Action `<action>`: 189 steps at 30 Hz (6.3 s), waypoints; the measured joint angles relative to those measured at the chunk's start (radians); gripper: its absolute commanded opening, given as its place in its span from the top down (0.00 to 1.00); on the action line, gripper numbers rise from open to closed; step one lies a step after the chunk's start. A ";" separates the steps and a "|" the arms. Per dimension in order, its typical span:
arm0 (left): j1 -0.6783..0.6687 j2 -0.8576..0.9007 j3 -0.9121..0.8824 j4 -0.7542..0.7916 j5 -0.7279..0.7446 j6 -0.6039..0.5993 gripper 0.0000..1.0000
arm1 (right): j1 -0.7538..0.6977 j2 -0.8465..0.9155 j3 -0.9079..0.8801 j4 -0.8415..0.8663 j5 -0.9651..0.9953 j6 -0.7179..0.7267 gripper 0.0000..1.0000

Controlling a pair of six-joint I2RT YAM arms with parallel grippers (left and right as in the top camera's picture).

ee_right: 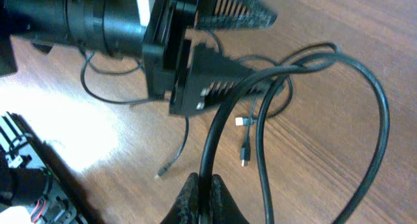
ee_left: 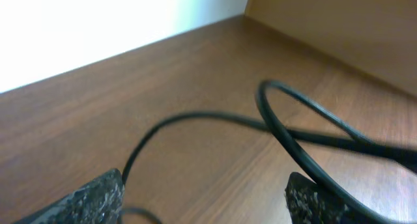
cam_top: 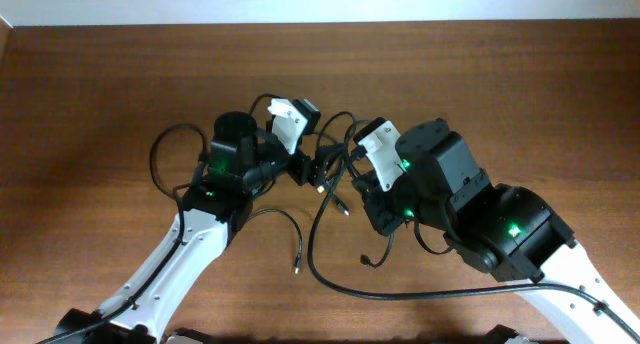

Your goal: Untangle cables

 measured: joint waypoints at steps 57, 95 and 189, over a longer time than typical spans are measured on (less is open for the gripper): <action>0.304 -0.374 0.005 -0.265 0.358 -0.055 0.97 | 0.028 0.158 -0.004 0.013 0.134 -0.077 0.52; 0.298 -0.378 0.006 -0.443 0.142 0.087 0.40 | -0.374 0.100 -0.001 -0.175 -0.204 -0.275 0.45; 0.361 -0.026 -0.006 -0.336 0.317 -0.041 1.00 | -0.240 0.143 0.289 -0.486 -0.013 -0.408 0.96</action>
